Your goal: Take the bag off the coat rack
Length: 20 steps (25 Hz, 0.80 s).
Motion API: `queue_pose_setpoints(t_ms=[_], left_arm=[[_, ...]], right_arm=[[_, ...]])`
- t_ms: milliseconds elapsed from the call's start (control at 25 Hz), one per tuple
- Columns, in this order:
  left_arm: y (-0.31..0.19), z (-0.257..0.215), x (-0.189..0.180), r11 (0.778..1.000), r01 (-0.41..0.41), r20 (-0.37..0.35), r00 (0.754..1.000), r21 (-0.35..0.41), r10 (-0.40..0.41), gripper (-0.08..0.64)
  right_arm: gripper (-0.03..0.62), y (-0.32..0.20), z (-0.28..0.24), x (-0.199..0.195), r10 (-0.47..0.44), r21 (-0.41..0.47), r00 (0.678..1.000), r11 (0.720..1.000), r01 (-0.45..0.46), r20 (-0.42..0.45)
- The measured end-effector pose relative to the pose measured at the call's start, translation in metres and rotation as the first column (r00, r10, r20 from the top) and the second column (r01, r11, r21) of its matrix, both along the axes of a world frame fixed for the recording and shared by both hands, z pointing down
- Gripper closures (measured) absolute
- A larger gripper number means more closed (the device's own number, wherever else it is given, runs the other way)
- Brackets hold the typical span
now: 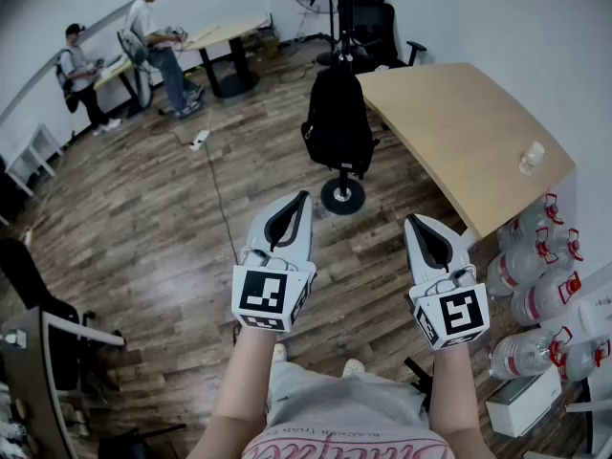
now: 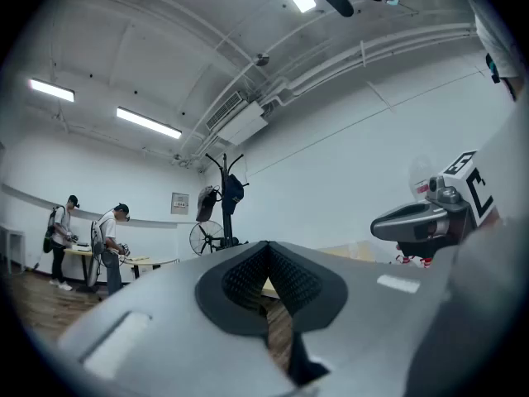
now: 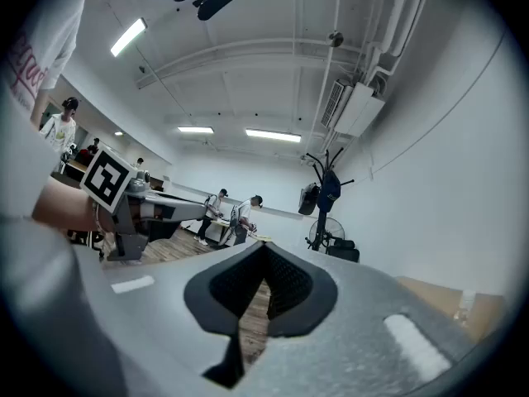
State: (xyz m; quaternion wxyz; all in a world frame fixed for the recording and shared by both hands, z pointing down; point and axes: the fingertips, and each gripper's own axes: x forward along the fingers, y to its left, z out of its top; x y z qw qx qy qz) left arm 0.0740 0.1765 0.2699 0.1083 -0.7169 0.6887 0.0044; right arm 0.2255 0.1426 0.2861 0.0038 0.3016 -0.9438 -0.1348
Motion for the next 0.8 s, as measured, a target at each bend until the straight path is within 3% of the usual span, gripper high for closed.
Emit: queue_pose_setpoints(t_ms=[440, 800], left_arm=[[-0.008, 0.004, 0.013, 0.999, 0.036, -0.008, 0.999, 0.002, -0.036, 0.546], [-0.029, 0.014, 0.018, 0.997, 0.078, -0.014, 0.997, -0.016, -0.078, 0.546]], right_arm=[[0.591, -0.004, -0.001, 0.017, -0.024, 0.019, 1.0, 1.0, 0.024, 0.003], [0.591, -0.025, 0.014, 0.027, -0.055, -0.019, 0.998, 0.998, 0.055, -0.019]])
